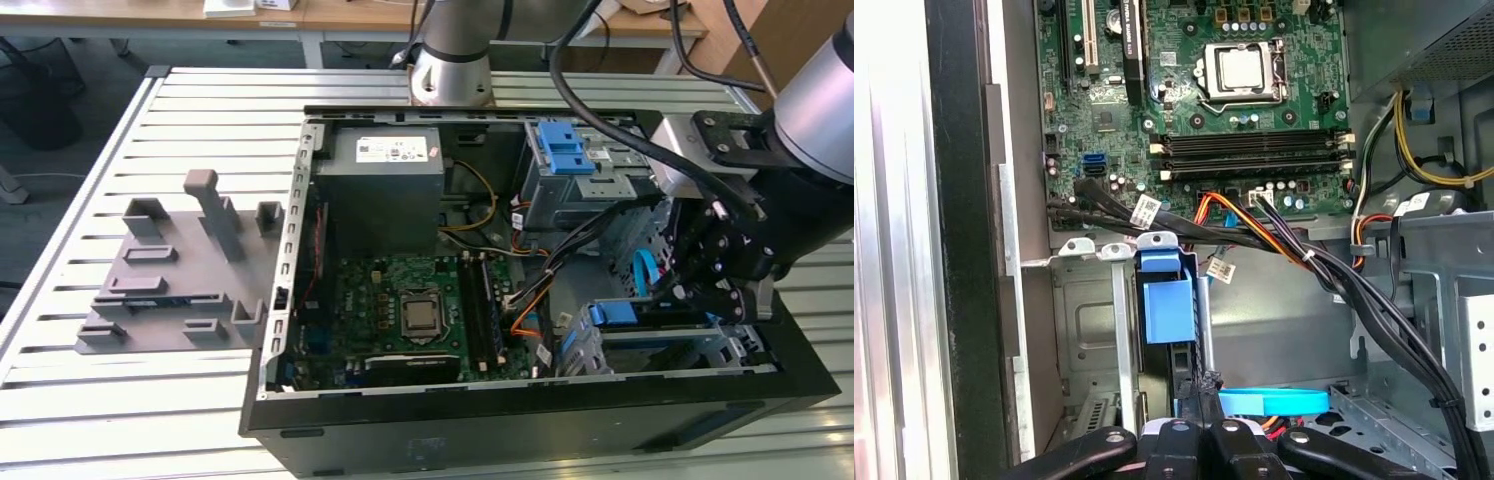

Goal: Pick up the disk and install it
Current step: 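Insert the second disk wire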

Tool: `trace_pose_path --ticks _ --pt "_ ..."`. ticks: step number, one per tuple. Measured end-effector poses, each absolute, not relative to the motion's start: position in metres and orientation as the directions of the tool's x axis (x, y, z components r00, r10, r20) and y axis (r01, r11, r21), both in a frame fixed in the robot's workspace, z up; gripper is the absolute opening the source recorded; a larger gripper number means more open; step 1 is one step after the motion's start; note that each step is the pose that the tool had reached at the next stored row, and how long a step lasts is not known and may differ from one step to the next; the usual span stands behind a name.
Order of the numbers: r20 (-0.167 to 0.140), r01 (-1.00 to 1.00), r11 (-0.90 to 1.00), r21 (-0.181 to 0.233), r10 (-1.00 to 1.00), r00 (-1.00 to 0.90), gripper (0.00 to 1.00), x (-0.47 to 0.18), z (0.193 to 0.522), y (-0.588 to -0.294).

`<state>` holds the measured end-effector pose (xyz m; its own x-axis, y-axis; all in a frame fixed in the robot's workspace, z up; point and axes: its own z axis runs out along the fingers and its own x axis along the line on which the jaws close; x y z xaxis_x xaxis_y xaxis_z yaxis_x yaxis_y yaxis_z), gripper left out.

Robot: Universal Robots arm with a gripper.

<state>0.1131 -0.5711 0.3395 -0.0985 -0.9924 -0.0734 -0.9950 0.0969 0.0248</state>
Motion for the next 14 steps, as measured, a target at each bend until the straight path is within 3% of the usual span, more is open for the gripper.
trace_pose_path --ticks 14 --pt "-0.075 -0.995 0.097 0.025 -0.992 -0.099 0.11 0.1138 0.3385 -0.5711"
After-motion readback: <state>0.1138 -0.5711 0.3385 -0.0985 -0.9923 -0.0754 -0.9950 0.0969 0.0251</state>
